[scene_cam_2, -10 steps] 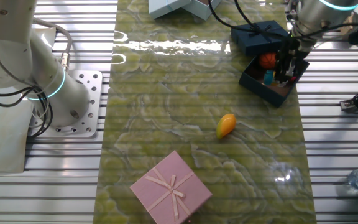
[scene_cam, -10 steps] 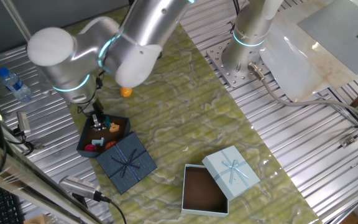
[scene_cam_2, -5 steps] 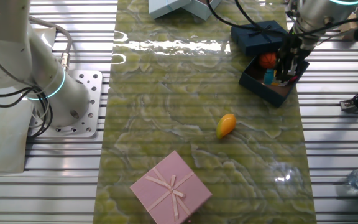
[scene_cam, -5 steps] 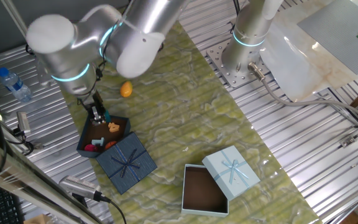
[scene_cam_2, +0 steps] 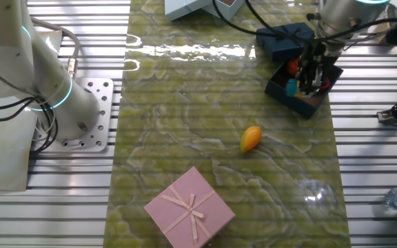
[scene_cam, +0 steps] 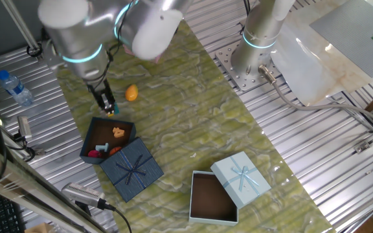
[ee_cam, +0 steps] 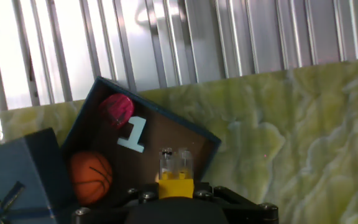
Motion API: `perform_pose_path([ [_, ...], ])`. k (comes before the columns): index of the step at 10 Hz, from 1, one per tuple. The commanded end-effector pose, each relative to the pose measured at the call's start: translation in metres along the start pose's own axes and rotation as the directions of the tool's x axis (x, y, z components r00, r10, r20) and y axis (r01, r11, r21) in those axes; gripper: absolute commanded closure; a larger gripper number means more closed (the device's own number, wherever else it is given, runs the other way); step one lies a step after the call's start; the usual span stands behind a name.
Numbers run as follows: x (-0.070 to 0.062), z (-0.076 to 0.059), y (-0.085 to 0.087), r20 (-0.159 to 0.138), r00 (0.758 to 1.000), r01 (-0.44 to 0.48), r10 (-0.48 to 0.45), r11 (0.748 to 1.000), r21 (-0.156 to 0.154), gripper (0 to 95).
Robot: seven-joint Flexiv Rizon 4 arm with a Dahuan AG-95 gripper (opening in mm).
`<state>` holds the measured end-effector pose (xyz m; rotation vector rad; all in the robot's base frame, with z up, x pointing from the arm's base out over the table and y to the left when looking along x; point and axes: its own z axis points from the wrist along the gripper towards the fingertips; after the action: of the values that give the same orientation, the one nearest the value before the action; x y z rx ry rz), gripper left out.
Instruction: Take everything out of the gift box
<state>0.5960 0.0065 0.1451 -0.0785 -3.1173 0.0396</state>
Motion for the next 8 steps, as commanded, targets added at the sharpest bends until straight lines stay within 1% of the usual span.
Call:
perform_pose_path([
  [1,0.012,0.002,-0.008,0.01,1.0,0.005,-0.005,1.0,0.0,95.0],
  [3,0.022,0.009,-0.014,0.013,1.0,0.013,-0.013,1.0,-0.001,95.0],
  [6,0.041,0.022,-0.022,0.017,0.999,0.036,-0.036,0.999,-0.003,95.0],
  [8,0.049,0.028,-0.025,0.015,0.999,0.043,-0.043,0.999,-0.004,95.0],
])
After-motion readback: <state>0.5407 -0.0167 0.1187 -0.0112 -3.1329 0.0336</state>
